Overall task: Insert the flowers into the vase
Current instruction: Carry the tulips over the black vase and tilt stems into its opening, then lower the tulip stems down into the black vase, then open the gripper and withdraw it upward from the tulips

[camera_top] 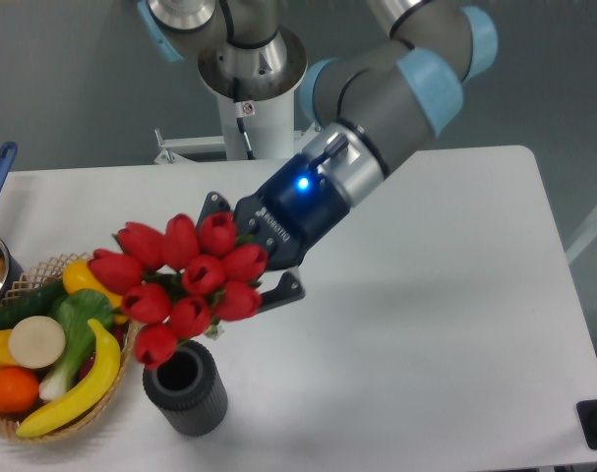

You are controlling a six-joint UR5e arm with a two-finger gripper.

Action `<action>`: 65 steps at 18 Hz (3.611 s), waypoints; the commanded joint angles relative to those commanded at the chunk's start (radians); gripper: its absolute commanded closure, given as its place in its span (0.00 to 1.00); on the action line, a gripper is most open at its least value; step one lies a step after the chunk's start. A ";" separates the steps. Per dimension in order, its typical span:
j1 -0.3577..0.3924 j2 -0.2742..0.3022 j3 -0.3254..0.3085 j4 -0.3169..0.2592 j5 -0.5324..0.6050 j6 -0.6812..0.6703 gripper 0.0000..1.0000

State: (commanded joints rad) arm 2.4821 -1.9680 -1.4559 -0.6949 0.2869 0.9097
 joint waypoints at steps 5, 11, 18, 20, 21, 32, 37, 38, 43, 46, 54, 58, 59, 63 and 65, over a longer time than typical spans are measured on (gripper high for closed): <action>0.006 -0.031 0.037 0.000 -0.029 0.000 0.97; -0.017 -0.083 0.098 0.000 -0.029 0.000 0.97; -0.032 -0.104 0.092 0.000 -0.029 0.000 0.97; -0.032 -0.106 0.081 0.000 -0.029 0.000 0.97; -0.032 -0.109 0.078 0.000 -0.029 0.000 0.97; -0.023 -0.112 -0.090 0.000 -0.026 0.192 0.89; -0.026 -0.104 -0.153 0.000 -0.018 0.228 0.76; -0.026 -0.106 -0.164 0.000 -0.017 0.254 0.69; -0.028 -0.126 -0.169 -0.002 0.037 0.302 0.33; -0.026 -0.120 -0.170 -0.003 0.075 0.302 0.13; -0.003 -0.032 -0.273 -0.006 0.233 0.295 0.00; 0.032 0.043 -0.337 -0.009 0.256 0.288 0.00; 0.038 0.060 -0.342 -0.012 0.261 0.281 0.00; 0.057 0.138 -0.365 -0.018 0.374 0.223 0.00; 0.061 0.176 -0.379 -0.018 0.495 0.221 0.00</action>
State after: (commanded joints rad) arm 2.5433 -1.7919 -1.8346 -0.7133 0.7817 1.1305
